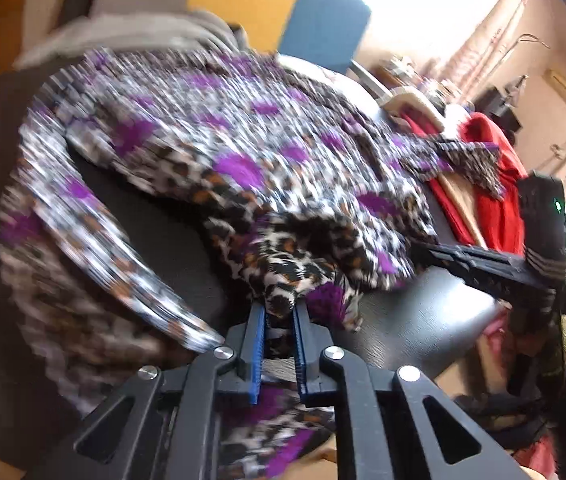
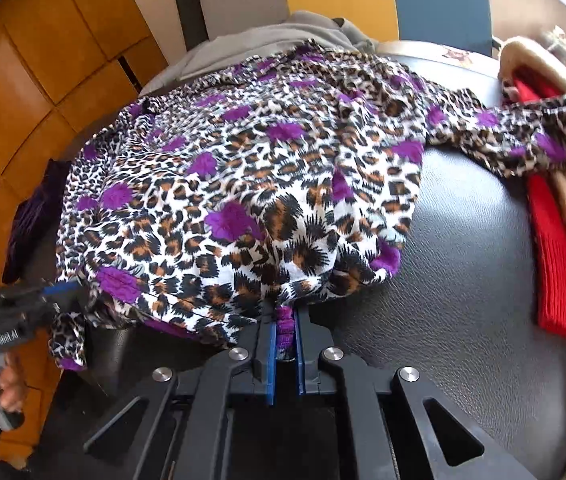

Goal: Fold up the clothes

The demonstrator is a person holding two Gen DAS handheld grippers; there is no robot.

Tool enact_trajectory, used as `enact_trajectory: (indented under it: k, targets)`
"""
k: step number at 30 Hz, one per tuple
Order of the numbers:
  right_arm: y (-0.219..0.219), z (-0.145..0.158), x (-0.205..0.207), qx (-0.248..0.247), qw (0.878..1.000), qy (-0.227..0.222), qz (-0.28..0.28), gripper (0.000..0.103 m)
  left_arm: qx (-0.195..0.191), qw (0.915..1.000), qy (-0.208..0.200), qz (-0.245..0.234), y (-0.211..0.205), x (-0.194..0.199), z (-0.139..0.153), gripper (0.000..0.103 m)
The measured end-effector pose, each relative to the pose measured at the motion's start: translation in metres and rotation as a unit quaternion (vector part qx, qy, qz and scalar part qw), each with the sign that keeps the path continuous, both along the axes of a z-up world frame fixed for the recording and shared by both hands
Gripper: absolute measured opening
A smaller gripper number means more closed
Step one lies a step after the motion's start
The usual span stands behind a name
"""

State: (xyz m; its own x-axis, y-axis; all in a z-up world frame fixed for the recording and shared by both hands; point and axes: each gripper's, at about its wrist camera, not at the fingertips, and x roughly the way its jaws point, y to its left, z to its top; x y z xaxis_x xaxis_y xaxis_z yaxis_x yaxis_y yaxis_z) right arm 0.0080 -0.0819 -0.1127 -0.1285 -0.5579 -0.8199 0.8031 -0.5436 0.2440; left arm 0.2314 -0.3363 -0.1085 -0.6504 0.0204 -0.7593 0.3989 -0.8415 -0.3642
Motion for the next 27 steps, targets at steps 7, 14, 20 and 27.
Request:
enact_trajectory:
  k: [7,14,20,27]
  targets:
    - [0.046,0.074,0.021,-0.088,0.995,0.007,0.038,0.008,-0.127,0.9864,0.095,-0.043,-0.002,0.053,0.119,0.011]
    - [0.089,0.050,0.021,-0.016,0.998,-0.047,0.048,0.039,-0.061,0.9963,0.045,-0.040,-0.017,0.089,0.094,0.019]
    - [0.086,0.051,0.005,-0.034,0.999,-0.039,-0.009,0.057,0.009,0.9918,-0.067,0.109,-0.057,0.133,0.014,0.019]
    - [-0.016,0.037,0.026,-0.027,0.998,-0.007,0.056,0.061,0.114,0.9715,-0.031,0.206,-0.111,0.146,-0.018,0.020]
